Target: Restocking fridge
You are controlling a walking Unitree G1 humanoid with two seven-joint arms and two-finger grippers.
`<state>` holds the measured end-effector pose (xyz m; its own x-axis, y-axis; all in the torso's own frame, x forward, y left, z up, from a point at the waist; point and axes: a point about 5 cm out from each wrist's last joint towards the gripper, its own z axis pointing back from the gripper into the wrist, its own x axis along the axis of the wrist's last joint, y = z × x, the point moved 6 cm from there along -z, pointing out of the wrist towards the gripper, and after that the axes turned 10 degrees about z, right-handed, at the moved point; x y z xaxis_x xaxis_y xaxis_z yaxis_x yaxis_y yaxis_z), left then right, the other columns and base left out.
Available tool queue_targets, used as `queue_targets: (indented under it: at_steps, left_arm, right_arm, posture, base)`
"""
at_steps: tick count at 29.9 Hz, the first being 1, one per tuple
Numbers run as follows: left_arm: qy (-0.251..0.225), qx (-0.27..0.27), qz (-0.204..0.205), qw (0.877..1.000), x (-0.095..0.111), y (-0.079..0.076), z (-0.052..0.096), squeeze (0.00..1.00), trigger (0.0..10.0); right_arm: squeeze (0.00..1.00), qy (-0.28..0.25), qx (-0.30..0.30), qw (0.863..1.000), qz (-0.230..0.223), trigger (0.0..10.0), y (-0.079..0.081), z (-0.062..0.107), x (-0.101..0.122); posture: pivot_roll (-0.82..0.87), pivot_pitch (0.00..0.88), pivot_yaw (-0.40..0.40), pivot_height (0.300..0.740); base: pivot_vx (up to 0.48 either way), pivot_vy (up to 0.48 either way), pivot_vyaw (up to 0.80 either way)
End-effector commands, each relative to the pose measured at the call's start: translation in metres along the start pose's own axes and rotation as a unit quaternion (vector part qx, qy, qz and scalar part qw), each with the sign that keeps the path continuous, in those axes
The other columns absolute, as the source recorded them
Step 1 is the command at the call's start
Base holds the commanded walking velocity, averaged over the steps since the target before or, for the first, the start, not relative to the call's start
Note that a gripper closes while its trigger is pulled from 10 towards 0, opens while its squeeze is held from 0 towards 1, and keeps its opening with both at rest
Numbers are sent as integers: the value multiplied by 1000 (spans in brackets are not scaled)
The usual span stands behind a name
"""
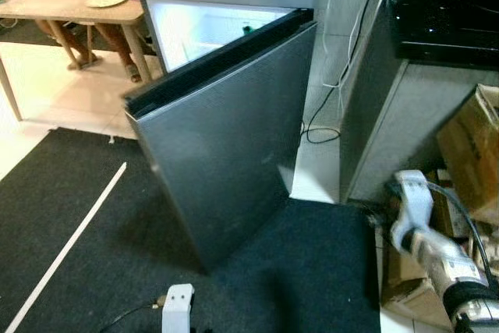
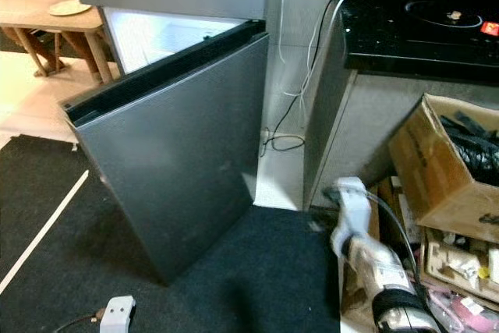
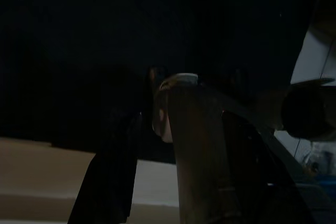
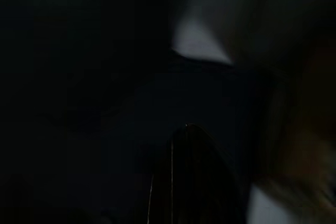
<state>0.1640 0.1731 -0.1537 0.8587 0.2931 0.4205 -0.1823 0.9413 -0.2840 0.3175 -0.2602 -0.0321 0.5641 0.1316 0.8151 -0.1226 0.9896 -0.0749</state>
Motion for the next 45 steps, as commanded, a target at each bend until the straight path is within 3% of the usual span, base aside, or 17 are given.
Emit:
queue_targets:
  at_steps: [1,3,4,5,6,8,9,10,12,14,31,45]
  left_arm:
    - [12,10,-12,1000,-7,5,2,0,10000]
    - [14,16,-32,999,-7,7,2,0,10000]
    - [14,16,-32,999,-7,7,2,0,10000]
    - [14,19,-42,999,-6,8,2,0,10000]
    - [14,19,-42,999,-6,8,2,0,10000]
    - [8,29,-61,998,-3,10,2,0,10000]
    - [8,29,-61,998,-3,10,2,0,10000]
    - [6,34,-69,997,-1,11,2,0,10000]
    - [4,37,-74,997,0,11,2,0,10000]
    - [3,31,-71,997,0,9,1,0,10000]
    - [2,14,-51,999,2,2,-1,0,10000]
    - [4,11,-41,999,1,2,0,0,10000]
  right_arm:
    - [0,61,-37,997,19,10000,-7,8,-38]
    - [0,123,-67,989,46,10000,-12,25,-85]
    - [0,123,-67,989,46,10000,-12,25,-85]
    - [0,151,-81,984,41,10000,-14,34,-105]
    - [0,151,-81,984,41,10000,-14,34,-105]
    - [0,201,-108,973,15,10000,-18,56,-144]
    - [0,201,-108,973,15,10000,-18,56,-144]
    - [0,218,-111,969,-13,10000,-17,66,-159]
    - [0,234,-110,966,-26,10000,-15,74,-172]
    - [0,255,-109,961,-17,10000,-13,83,-184]
    - [0,276,-91,956,48,10000,-8,83,-188]
    - [0,295,-96,949,62,10000,-6,89,-198]
  posture:
    - [-39,0,12,740]
    - [-41,0,14,740]
    - [-41,0,14,740]
    - [-40,0,15,740]
    - [-40,0,15,740]
    - [-36,0,15,740]
    - [-36,0,15,740]
    - [-36,0,15,740]
    - [-36,0,15,740]
    - [-33,0,19,740]
    - [-27,0,23,740]
    - [-25,0,20,740]
  base:
    - [0,0,0]
    - [0,0,0]
    - [0,0,0]
    - [0,0,0]
    - [0,0,0]
    - [0,0,0]
    - [0,0,0]
    - [0,0,0]
    - [0,0,397]
    - [0,0,731]
    - [0,0,654]
    - [0,0,662]
